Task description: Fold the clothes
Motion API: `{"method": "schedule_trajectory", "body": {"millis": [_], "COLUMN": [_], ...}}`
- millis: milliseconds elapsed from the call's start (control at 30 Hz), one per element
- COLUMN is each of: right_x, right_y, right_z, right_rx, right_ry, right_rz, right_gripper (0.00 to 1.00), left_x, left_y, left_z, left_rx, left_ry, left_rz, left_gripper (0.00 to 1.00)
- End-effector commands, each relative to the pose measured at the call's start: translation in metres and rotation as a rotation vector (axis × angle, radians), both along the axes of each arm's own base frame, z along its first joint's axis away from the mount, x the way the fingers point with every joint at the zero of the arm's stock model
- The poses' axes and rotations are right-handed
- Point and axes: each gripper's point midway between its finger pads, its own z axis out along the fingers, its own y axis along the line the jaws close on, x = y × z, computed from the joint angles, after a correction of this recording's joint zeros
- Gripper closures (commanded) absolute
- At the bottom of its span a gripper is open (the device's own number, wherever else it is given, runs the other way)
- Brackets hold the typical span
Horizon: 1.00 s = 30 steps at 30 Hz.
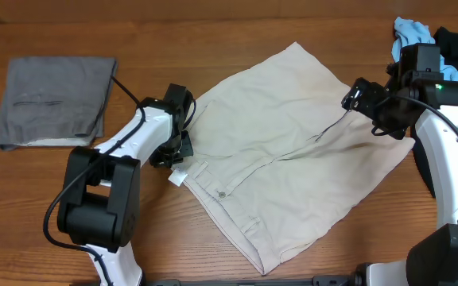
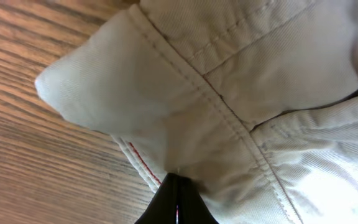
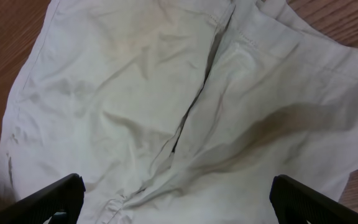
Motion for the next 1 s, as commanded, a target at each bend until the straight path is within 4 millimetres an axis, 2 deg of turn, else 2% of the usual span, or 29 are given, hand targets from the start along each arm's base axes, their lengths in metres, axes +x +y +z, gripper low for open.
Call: {"method": "schedule_trajectory", "body": {"millis": [0, 133, 233, 400, 633, 767, 867, 933, 967], "right_x": [0.002, 0.002, 0.002, 0.002, 0.002, 0.002, 0.002, 0.002, 0.002], "right_y": [-0.002, -0.002, -0.002, -0.002, -0.002, -0.002, -0.002, -0.002, -0.002], "right_z": [0.011, 0.011, 0.011, 0.011, 0.011, 0.011, 0.011, 0.011, 0.011], "right_rx": [-0.015, -0.015, -0.015, -0.015, -0.015, -0.015, -0.015, -0.015, -0.015], "right_ry": [-0.035, -0.035, -0.035, -0.035, -0.035, -0.035, -0.035, -0.035, -0.035], "right_rz": [-0.001, -0.001, -0.001, -0.001, -0.001, -0.001, -0.001, -0.001, -0.001], "right_gripper": [0.0, 0.0, 0.0, 0.0, 0.0, 0.0, 0.0, 0.0, 0.0], "left_x": [-0.002, 0.003, 0.015, 0.058, 0.124, 0.15, 0.165, 0.171, 0.174], "left_y": [0.006, 0.006, 0.014, 0.024, 0.035, 0.045, 0.052, 0.056, 0.059], "left_z": [-0.019, -0.029, -0.028, -0.019, 0.005, 0.005, 0.0, 0.012, 0.027], "left_rx": [0.031, 0.026, 0.076, 0.119, 0.06, 0.051, 0.075, 0.115, 0.141], "left_ry": [-0.007, -0.055, -0.113, -0.295, -0.582, -0.68, -0.721, -0.734, -0.748], "left_rz": [0.0, 0.0, 0.003, 0.027, 0.101, 0.116, 0.04, -0.019, -0.031], "left_gripper": [0.96, 0.96, 0.96, 0.96, 0.96, 0.96, 0.96, 0.96, 0.96]}}
